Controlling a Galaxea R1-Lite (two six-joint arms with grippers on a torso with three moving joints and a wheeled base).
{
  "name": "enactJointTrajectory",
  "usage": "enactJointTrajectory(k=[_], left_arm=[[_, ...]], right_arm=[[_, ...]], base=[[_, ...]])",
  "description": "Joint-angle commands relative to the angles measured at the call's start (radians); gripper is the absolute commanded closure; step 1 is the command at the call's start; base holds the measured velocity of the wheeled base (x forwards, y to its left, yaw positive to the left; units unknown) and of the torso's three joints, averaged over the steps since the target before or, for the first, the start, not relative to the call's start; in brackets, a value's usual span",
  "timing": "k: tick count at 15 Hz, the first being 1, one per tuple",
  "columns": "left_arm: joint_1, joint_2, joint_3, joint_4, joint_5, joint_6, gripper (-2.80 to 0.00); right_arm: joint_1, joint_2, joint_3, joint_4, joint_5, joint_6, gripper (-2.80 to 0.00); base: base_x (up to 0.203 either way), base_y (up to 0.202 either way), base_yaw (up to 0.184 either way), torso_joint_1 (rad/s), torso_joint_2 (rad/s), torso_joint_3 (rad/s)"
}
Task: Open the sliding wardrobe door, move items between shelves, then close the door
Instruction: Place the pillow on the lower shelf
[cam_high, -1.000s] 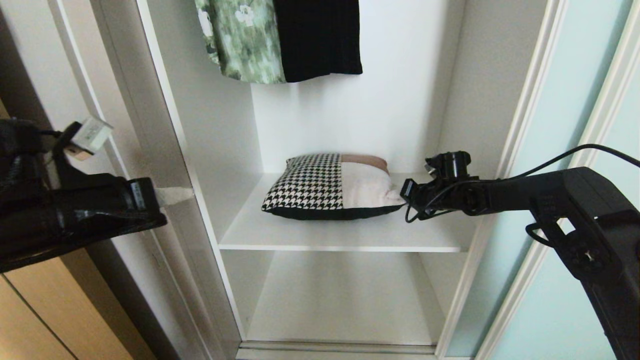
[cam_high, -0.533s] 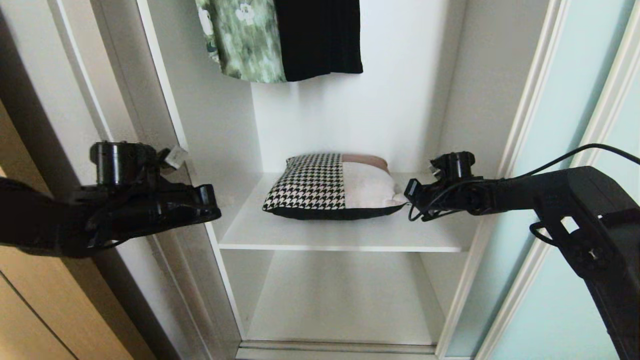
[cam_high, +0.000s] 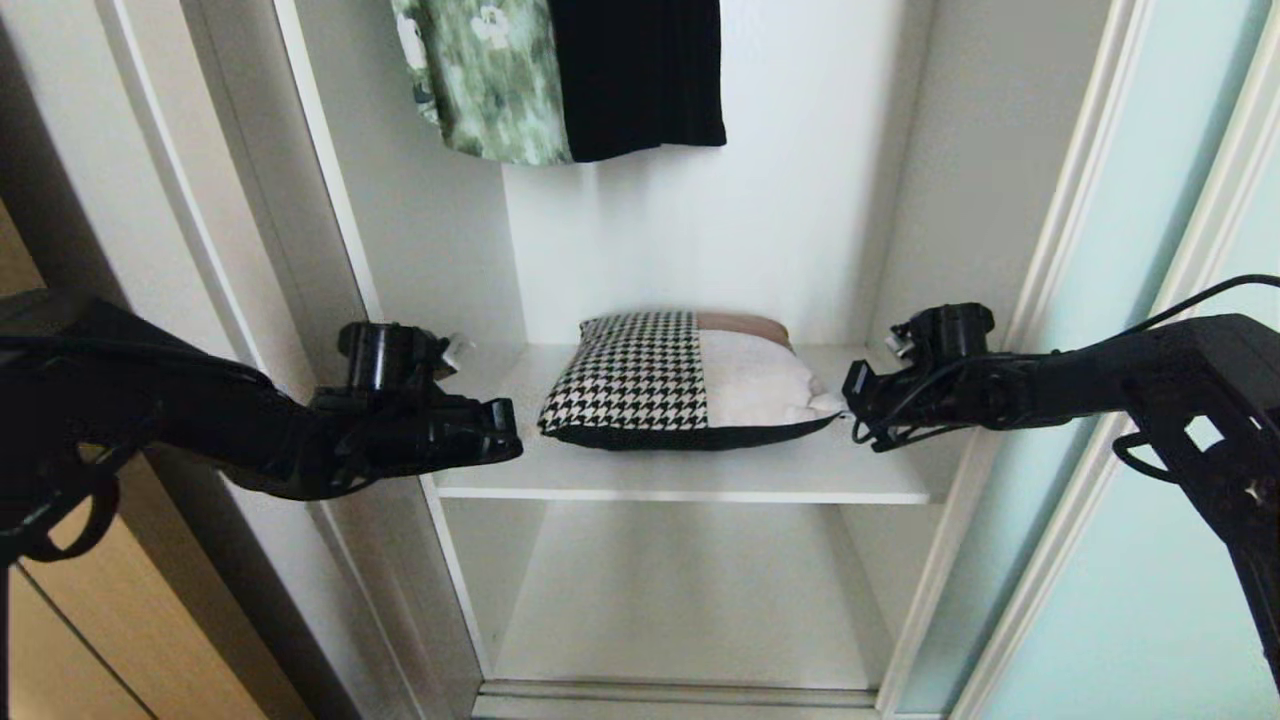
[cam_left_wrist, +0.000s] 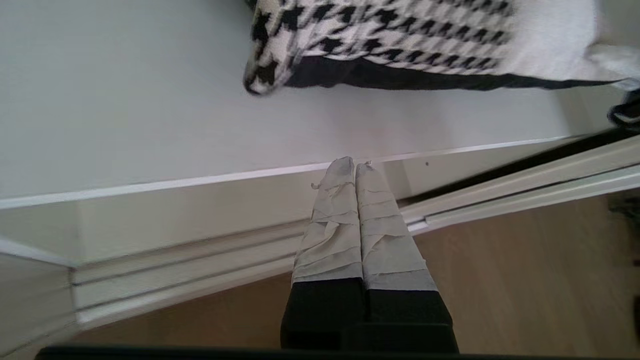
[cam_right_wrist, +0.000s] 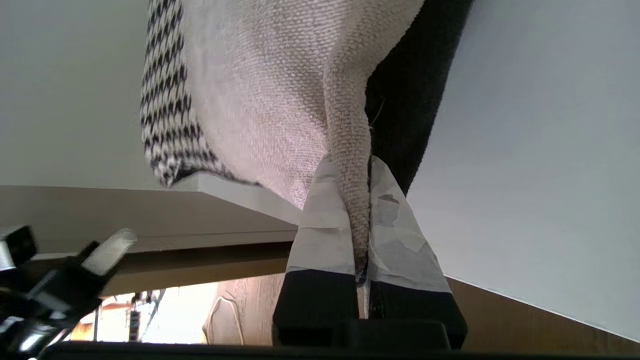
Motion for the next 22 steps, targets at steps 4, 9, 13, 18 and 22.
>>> enactJointTrajectory(k=[4,9,13,18,22], left_arm=[[-0.026,0.109,-0.156,0.006,0.03,-0.115,-2.8],[-0.04,0.156,-0.203,0.011,0.041,-0.122,-2.8],[-0.036,0.202,-0.226,0.012,0.045,-0.117,-2.8],[-0.036,0.253,-0.314,-0.004,0.072,-0.121,-2.8],[-0.038,0.304,-0.36,-0.005,0.074,-0.125,-2.8]], right_arm=[[-0.02,0.023,0.019,-0.022,0.017,0.005,0.0],[-0.018,0.013,0.042,-0.024,0.023,-0.02,0.0],[-0.019,0.009,0.042,-0.024,0.024,-0.023,0.0],[-0.017,0.017,0.044,-0.037,0.023,-0.02,0.0],[-0.017,0.014,0.058,-0.047,0.023,-0.023,0.0]], base=[[0.0,0.0,0.0,0.0,0.0,0.0],[0.0,0.0,0.0,0.0,0.0,0.0],[0.0,0.0,0.0,0.0,0.0,0.0],[0.0,0.0,0.0,0.0,0.0,0.0],[0.0,0.0,0.0,0.0,0.0,0.0]])
